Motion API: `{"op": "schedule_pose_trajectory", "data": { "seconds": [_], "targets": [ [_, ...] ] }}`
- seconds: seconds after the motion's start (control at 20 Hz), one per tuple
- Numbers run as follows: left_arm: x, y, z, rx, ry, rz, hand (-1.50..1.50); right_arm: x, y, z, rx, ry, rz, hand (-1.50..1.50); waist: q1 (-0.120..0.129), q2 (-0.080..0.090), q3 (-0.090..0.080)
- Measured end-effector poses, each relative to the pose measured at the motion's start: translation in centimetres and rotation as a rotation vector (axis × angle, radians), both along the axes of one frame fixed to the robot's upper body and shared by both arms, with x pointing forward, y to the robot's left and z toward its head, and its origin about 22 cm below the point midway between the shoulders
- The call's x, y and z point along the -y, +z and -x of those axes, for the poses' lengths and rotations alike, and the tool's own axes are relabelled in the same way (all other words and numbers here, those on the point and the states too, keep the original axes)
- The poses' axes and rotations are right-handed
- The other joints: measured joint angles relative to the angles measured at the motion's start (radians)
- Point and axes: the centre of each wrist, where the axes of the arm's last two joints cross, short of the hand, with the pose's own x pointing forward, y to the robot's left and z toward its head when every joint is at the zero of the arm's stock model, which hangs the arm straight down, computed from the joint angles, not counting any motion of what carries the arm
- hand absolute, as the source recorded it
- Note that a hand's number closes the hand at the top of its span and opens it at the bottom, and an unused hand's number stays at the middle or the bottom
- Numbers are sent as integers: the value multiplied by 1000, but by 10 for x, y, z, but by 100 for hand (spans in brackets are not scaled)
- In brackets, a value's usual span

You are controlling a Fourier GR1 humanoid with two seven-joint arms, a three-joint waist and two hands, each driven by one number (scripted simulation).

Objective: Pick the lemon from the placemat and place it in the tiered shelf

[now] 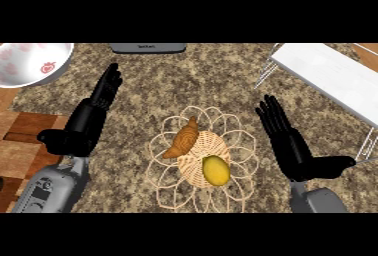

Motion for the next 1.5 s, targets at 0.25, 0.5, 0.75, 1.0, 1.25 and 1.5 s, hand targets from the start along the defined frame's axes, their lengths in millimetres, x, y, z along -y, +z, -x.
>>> {"op": "schedule_pose_trajectory", "data": {
  "seconds": [0.25,0.5,0.75,1.0,1.25,1.5],
  "targets": [
    [-25,2,-5,-70,82,16,0,-9,50,-29,225,124,114,150,17,4,-13],
    [-45,-4,-3,-184,144,53,0,-4,83,-60,268,119,257,-150,23,7,-18],
    [-49,-7,-3,-226,178,80,0,-5,89,-68,288,318,142,-150,12,9,-17],
    [-61,-7,-3,-241,200,86,0,0,117,-58,330,494,248,-150,-2,5,-18],
    [-66,-9,-4,-252,208,89,0,2,157,-49,321,622,598,-150,-14,-1,-20],
    [-67,-10,-4,-263,211,83,0,-15,200,-30,439,580,1065,-150,-16,-10,-22]
  ]
}}
